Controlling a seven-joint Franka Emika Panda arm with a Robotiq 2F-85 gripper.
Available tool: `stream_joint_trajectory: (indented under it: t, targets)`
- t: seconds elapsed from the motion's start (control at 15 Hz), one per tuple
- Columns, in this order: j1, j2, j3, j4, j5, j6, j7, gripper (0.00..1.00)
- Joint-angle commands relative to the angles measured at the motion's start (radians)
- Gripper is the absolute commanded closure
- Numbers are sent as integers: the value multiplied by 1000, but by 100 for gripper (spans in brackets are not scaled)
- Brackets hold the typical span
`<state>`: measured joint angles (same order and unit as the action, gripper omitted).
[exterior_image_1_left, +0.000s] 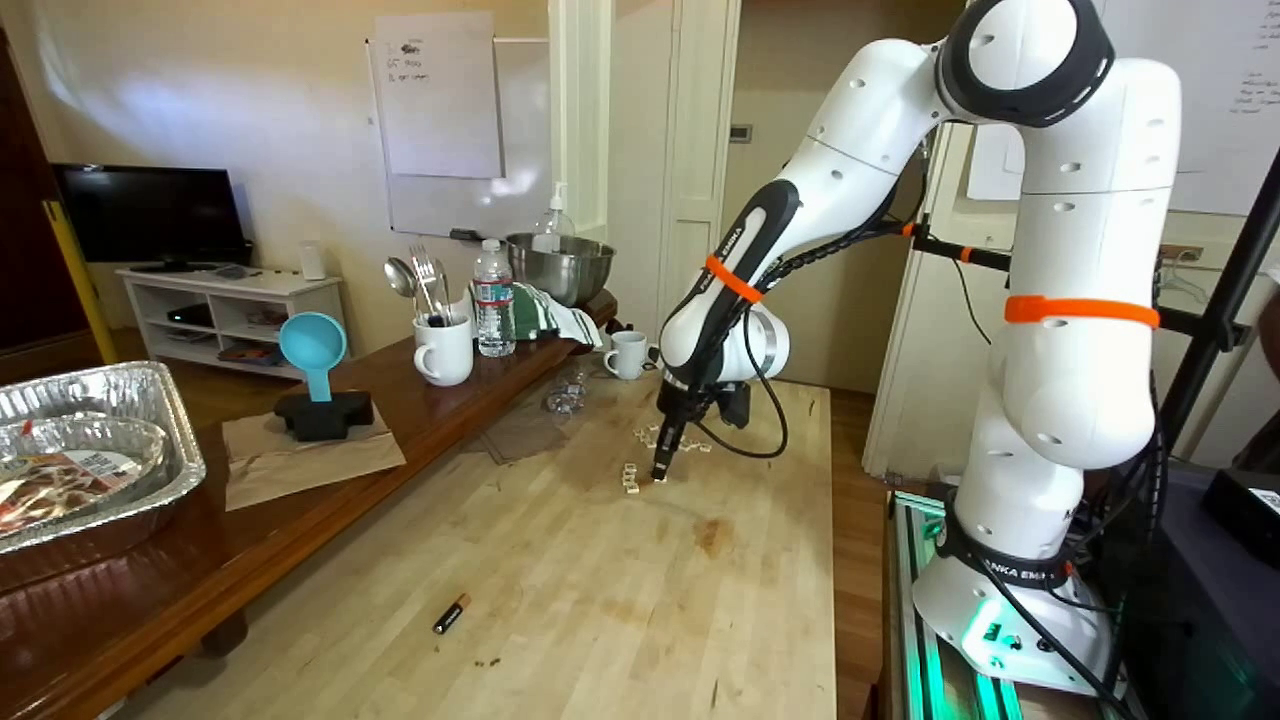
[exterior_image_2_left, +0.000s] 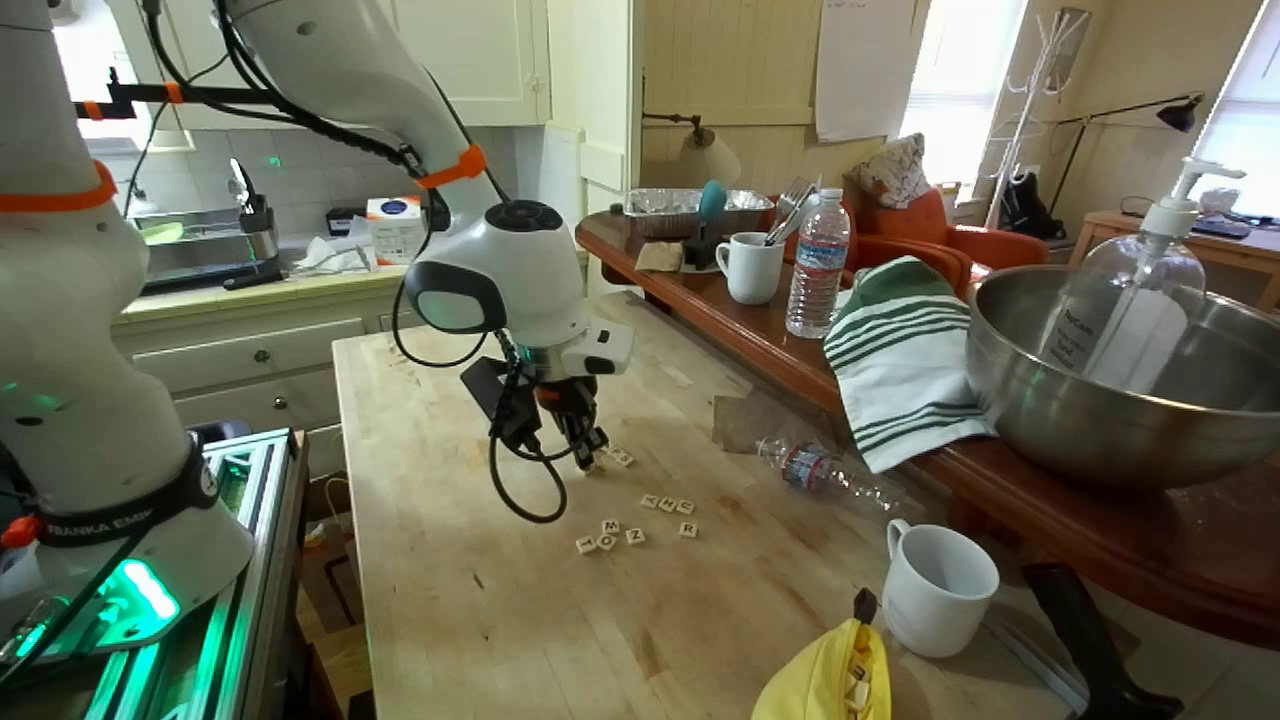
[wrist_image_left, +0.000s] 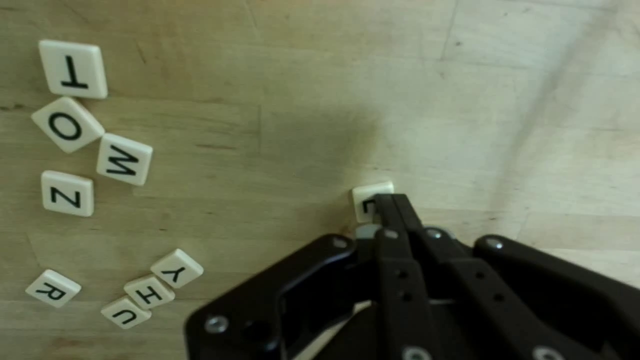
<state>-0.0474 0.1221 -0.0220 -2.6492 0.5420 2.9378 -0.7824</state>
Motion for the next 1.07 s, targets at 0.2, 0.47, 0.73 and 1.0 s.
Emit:
stream_joint_trajectory:
  t: [0.2, 0.47, 0.73, 1.0]
  targets:
    - [-24, 32, -18, 0, -2, 39, -42, 100]
    - [-57, 35, -56, 10, -2, 36, -58, 100]
    - [-84, 34, -97, 20, -11, 33, -61, 100]
    - [-84, -18, -113, 32, -12, -1, -39, 100]
